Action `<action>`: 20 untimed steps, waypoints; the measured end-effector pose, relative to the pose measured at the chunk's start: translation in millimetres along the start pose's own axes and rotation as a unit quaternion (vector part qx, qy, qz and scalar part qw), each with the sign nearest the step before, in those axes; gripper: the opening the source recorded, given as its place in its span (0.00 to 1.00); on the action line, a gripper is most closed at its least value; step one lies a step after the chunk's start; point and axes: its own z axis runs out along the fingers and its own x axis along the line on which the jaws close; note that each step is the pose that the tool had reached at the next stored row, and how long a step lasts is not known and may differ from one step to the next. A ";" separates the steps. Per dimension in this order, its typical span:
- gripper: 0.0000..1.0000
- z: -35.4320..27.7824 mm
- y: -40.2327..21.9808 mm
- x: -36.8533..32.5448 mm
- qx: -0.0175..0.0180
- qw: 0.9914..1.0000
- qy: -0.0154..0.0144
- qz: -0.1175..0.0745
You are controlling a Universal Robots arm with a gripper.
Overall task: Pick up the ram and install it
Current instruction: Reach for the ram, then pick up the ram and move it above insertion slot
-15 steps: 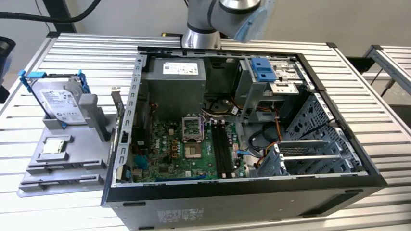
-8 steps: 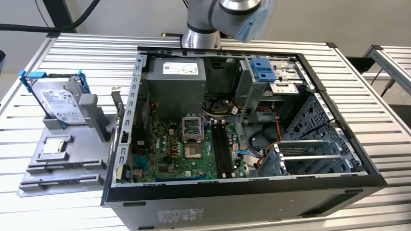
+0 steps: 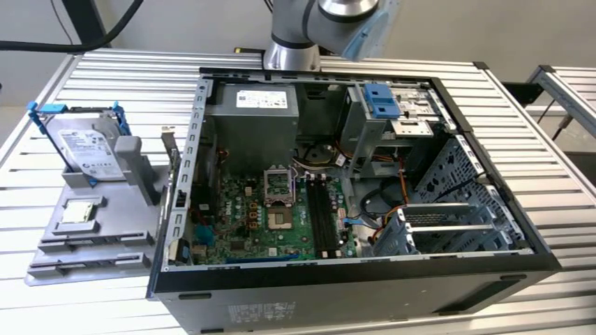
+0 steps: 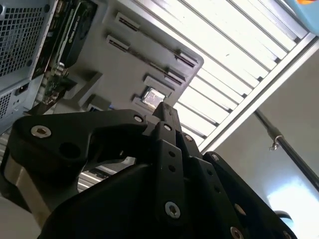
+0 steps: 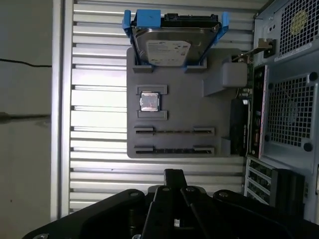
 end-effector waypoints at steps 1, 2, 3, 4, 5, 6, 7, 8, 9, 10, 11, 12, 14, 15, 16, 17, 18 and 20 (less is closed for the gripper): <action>0.00 0.0 0.0 0.1 0.000 1.000 0.000 -0.001; 0.00 0.1 -0.1 0.1 0.000 1.000 0.000 -0.002; 0.00 0.1 -0.1 0.1 0.000 1.000 0.000 -0.002; 0.00 0.0 -0.1 0.2 0.000 1.000 0.000 -0.002; 0.00 0.0 -0.1 0.2 0.000 1.000 0.000 -0.002; 0.00 0.0 -0.1 0.3 0.000 1.000 0.000 -0.002; 0.00 0.0 0.0 0.3 0.000 1.000 0.000 -0.002; 0.00 0.0 0.0 0.3 0.000 1.000 0.000 -0.002; 0.00 0.0 0.0 0.3 0.000 1.000 0.000 -0.002; 0.00 0.0 0.0 0.3 0.000 1.000 0.000 -0.002; 0.00 0.0 0.0 0.3 0.000 1.000 0.000 -0.002; 0.00 0.0 0.0 0.3 0.000 1.000 -0.001 -0.002; 0.00 0.0 -0.1 0.3 0.000 1.000 -0.001 -0.002; 0.00 0.0 -0.1 0.3 0.000 1.000 -0.001 -0.002; 0.00 0.0 -0.1 0.3 0.000 1.000 -0.001 -0.002; 0.00 0.0 0.0 0.3 0.000 1.000 -0.001 -0.005; 0.00 0.0 0.0 0.4 0.000 1.000 -0.001 -0.010; 0.00 0.0 0.0 0.4 -0.001 1.000 0.000 -0.021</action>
